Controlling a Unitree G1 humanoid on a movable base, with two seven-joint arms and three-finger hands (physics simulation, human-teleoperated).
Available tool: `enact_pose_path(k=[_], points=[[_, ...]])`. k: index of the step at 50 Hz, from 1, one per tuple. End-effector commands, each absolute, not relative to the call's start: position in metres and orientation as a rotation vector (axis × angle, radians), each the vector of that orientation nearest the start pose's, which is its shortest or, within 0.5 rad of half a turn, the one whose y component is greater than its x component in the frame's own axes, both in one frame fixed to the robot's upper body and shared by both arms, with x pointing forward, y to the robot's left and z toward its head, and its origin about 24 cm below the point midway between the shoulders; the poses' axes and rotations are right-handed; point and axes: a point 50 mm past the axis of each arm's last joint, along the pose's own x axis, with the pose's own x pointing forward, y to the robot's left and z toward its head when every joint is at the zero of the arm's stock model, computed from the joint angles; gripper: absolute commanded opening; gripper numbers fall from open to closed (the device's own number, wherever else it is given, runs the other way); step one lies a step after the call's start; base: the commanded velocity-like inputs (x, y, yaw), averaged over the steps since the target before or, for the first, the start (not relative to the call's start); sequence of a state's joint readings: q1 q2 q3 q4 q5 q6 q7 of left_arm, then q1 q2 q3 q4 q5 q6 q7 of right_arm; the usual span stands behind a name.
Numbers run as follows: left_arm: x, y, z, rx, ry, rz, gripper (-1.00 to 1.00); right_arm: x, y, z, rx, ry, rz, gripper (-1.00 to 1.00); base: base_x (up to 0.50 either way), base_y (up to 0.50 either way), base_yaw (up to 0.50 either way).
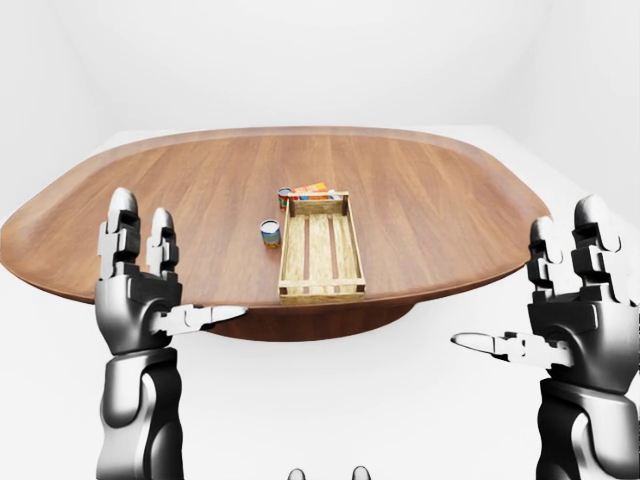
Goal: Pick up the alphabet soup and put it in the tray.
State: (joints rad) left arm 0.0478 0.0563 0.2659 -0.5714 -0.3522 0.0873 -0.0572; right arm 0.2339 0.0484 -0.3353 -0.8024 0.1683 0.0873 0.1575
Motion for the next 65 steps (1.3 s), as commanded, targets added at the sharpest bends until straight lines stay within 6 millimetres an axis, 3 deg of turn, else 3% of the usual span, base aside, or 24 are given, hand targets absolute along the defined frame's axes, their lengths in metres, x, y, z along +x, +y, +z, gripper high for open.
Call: enact_pose_path(k=[1,65], points=[[0.2101,0.2087,0.1609,-0.195,-0.503,0.092,1.0,0.1662,-0.2072,0.1648,-0.037,-0.494,-0.147,0.97,0.43,0.0,0.0],[0.2066,0.2103,0.1639,-0.194,-0.52,0.096,1.0,0.1682,-0.1983,0.1624,-0.052,-0.477,-0.098,0.96,0.5,0.0,0.0]])
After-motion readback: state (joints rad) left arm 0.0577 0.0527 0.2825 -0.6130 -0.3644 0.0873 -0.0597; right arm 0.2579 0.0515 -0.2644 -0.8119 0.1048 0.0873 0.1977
